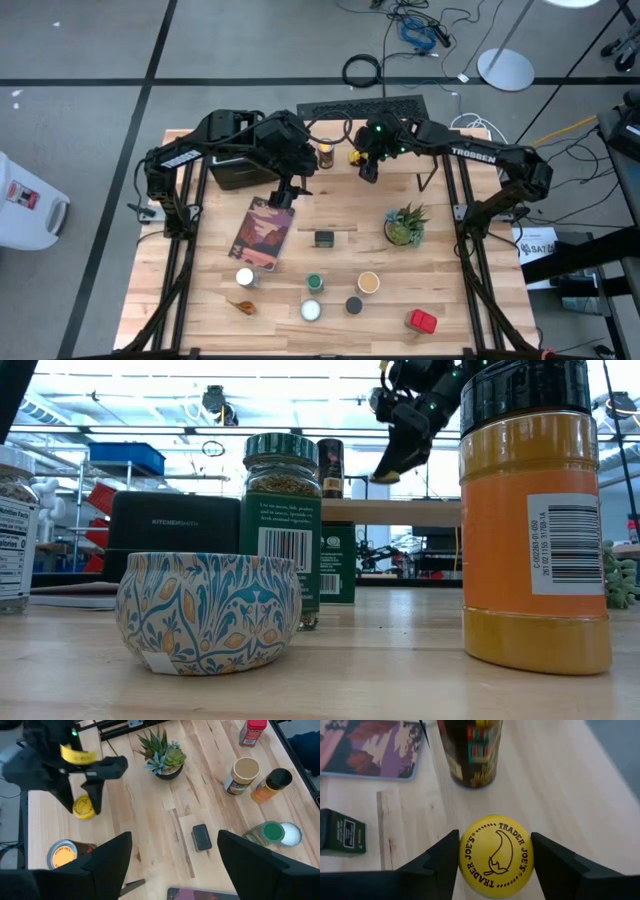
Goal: Shelf spices
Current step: Put the yellow cap into the seasoning bottle
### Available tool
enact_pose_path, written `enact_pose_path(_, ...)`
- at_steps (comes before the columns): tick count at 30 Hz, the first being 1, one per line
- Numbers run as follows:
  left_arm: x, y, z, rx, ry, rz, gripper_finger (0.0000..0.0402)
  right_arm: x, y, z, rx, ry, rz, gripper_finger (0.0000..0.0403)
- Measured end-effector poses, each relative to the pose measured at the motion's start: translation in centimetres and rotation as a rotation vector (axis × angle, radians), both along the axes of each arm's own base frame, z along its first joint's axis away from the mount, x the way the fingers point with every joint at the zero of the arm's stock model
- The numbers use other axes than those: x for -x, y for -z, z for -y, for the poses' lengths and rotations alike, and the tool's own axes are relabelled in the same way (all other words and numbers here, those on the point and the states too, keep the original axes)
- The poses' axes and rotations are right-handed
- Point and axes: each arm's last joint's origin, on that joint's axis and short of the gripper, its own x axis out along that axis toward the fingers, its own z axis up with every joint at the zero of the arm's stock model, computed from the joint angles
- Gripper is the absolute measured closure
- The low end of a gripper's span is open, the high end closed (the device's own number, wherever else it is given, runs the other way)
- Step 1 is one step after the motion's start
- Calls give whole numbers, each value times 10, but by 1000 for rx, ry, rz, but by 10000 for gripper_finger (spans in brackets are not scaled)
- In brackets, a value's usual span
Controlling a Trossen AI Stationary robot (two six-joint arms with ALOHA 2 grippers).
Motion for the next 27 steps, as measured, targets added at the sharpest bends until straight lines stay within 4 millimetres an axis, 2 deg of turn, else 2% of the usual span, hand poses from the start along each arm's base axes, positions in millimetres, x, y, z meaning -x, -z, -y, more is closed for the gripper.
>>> enact_pose_path(14, 4, 3, 0, 10, -7, -50, 98, 2, -74, -1, 43, -16, 48, 197)
enact_pose_path(21, 4, 3, 0, 18, -16, -58, 98, -14, -85, 5, 17, -46, 29, 197)
enact_pose_path(27, 11, 6, 1, 35, -32, -124, 98, -33, -84, 15, 10, -70, -18, 197)
